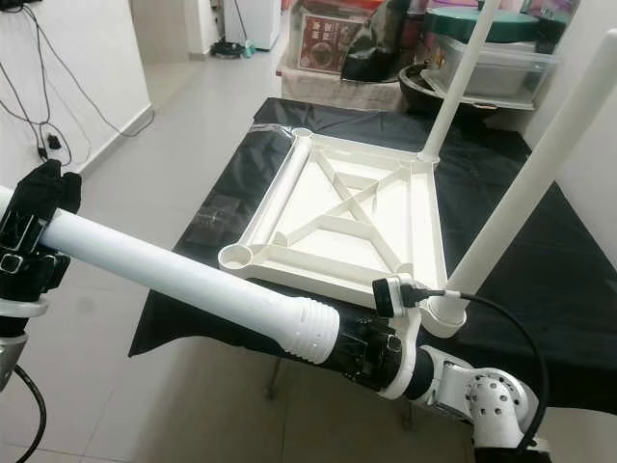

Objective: Building children table

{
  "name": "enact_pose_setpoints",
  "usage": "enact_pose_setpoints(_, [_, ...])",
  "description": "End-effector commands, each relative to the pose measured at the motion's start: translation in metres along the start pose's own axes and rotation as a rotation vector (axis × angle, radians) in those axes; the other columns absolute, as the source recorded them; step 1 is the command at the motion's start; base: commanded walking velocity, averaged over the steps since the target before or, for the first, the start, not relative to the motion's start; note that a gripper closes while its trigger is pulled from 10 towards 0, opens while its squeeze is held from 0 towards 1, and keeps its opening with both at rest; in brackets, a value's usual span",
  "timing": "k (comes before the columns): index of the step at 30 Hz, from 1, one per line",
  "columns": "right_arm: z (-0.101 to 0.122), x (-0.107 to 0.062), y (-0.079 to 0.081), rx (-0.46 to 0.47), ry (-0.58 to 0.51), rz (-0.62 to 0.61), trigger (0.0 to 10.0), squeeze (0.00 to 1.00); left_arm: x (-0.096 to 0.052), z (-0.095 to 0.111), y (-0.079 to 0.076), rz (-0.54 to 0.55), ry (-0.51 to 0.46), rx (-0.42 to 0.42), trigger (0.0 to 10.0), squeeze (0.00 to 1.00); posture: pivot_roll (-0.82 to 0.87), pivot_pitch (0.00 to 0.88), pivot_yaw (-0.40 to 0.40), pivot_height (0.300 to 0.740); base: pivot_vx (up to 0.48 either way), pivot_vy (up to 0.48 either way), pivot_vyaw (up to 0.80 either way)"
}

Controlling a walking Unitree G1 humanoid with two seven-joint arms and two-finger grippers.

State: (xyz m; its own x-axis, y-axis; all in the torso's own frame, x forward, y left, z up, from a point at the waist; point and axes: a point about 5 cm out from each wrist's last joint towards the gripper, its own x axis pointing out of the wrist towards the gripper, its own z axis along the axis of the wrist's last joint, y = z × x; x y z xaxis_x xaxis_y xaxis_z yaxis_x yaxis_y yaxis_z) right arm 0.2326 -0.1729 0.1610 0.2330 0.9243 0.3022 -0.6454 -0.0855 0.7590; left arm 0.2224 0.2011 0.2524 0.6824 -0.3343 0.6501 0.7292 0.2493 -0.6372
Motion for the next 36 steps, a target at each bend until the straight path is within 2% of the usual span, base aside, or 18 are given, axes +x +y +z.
enact_pose_setpoints(1, [0.0, -0.001, -0.003, -0.039, 0.02, -0.055, 0.0, 0.0, -0.001, 0.001, 0.003, 0.031, -0.002, 0.014, 0.0, 0.0, 0.11, 0.082, -0.054, 0.74, 0.0, 0.0, 0.0])
enact_pose_setpoints(2, [0.001, 0.0, -0.004, -0.059, 0.022, -0.066, 10.0, 0.0, -0.002, 0.0, 0.004, 0.038, 0.005, 0.016, 0.0, 0.0, 0.11, 0.083, -0.054, 0.74, 0.0, 0.0, 0.0])
enact_pose_setpoints(3, [0.001, 0.0, -0.005, -0.075, 0.024, -0.073, 10.0, 0.05, -0.002, 0.0, 0.005, 0.046, 0.014, 0.02, 0.0, 0.0, 0.11, 0.084, -0.052, 0.74, 0.0, 0.0, 0.0])
enact_pose_setpoints(4, [0.003, 0.0, -0.009, -0.099, 0.018, -0.108, 10.0, 0.44, -0.002, -0.001, 0.006, 0.057, 0.021, 0.023, 0.0, 0.0, 0.11, 0.084, -0.051, 0.74, 0.0, 0.0, 0.0])
enact_pose_setpoints(5, [0.004, 0.0, -0.012, -0.111, 0.013, -0.131, 10.0, 0.44, -0.003, -0.002, 0.007, 0.064, 0.026, 0.025, 0.0, 0.0, 0.11, 0.084, -0.051, 0.74, 0.0, 0.0, 0.0])
enact_pose_setpoints(6, [0.007, -0.002, -0.015, -0.122, 0.0, -0.161, 10.0, 1.0, -0.002, -0.002, 0.008, 0.067, 0.033, 0.026, 8.7, 0.0, 0.11, 0.084, -0.051, 0.74, 0.0, 0.0, 0.0])
enact_pose_setpoints(8, [0.008, -0.002, -0.017, -0.128, -0.008, -0.179, 10.0, 1.0, -0.002, -0.003, 0.008, 0.068, 0.037, 0.025, 8.7, 0.0, 0.11, 0.083, -0.051, 0.74, 0.0, 0.0, 0.0])
enact_pose_setpoints(9, [0.009, -0.004, -0.018, -0.138, -0.01, -0.184, 10.0, 1.0, -0.002, -0.003, 0.009, 0.069, 0.041, 0.025, 10.0, 0.0, 0.11, 0.083, -0.048, 0.74, 0.0, 0.0, 0.0])
enact_pose_setpoints(16, [0.016, -0.016, -0.02, -0.194, -0.011, -0.239, 10.0, 1.0, 0.002, 0.001, 0.013, 0.077, 0.047, 0.027, 10.0, 0.0, 0.11, 0.08, -0.045, 0.74, 0.0, 0.0, 0.0])
enact_pose_setpoints(17, [0.02, -0.021, -0.02, -0.211, -0.018, -0.251, 10.0, 0.0, 0.003, 0.003, 0.014, 0.078, 0.047, 0.028, 10.0, 0.0, 0.11, 0.078, -0.046, 0.74, 0.0, 0.0, 0.0])
enact_pose_setpoints(18, [0.02, -0.021, -0.02, -0.211, -0.018, -0.251, 10.0, 0.0, 0.003, 0.003, 0.014, 0.078, 0.047, 0.028, 10.0, 0.0, 0.11, 0.078, -0.046, 0.74, 0.0, 0.0, 0.0])
enact_pose_setpoints(20, [0.038, -0.036, -0.018, -0.306, -0.05, -0.322, 10.0, 0.0, 0.011, 0.008, 0.015, 0.07, 0.058, 0.042, 10.0, 0.0, 0.1, 0.073, -0.04, 0.74, 0.0, 0.0, 0.0])
enact_pose_setpoints(21, [0.038, -0.036, -0.018, -0.306, -0.05, -0.322, 10.0, 0.0, 0.011, 0.008, 0.015, 0.07, 0.058, 0.042, 10.0, 0.0, 0.1, 0.073, -0.04, 0.74, 0.0, 0.0, 0.0])
enact_pose_setpoints(23, [0.05, -0.044, -0.017, -0.377, -0.068, -0.373, 10.0, 0.0, 0.017, 0.012, 0.015, 0.059, 0.063, 0.052, 10.0, 0.0, 0.1, 0.071, -0.041, 0.74, 0.0, 0.0, 0.0])
enact_pose_setpoints(31, [0.063, -0.049, -0.021, -0.457, -0.109, -0.452, 10.0, 0.0, 0.032, 0.022, 0.013, 0.044, 0.054, 0.106, 10.0, 0.0, 0.11, 0.065, -0.039, 0.74, 0.0, 0.0, 0.0])
enact_pose_setpoints(33, [0.074, -0.026, -0.016, -0.536, -0.178, -0.435, 10.0, 0.0, 0.04, 0.019, 0.01, 0.048, 0.102, 0.187, 10.0, 0.0, 0.11, 0.062, -0.036, 0.74, 0.0, 0.0, 0.0])
enact_pose_setpoints(35, [0.074, -0.026, -0.016, -0.536, -0.178, -0.435, 10.0, 0.0, 0.04, 0.019, 0.01, 0.048, 0.102, 0.187, 10.0, 0.0, 0.11, 0.062, -0.036, 0.74, 0.0, 0.0, 0.0])
enact_pose_setpoints(36, [0.077, -0.015, -0.013, -0.567, -0.203, -0.423, 10.0, 0.0, 0.042, 0.016, 0.01, 0.057, 0.127, 0.219, 10.0, 0.0, 0.11, 0.062, -0.036, 0.74, 0.0, 0.0, 0.0])
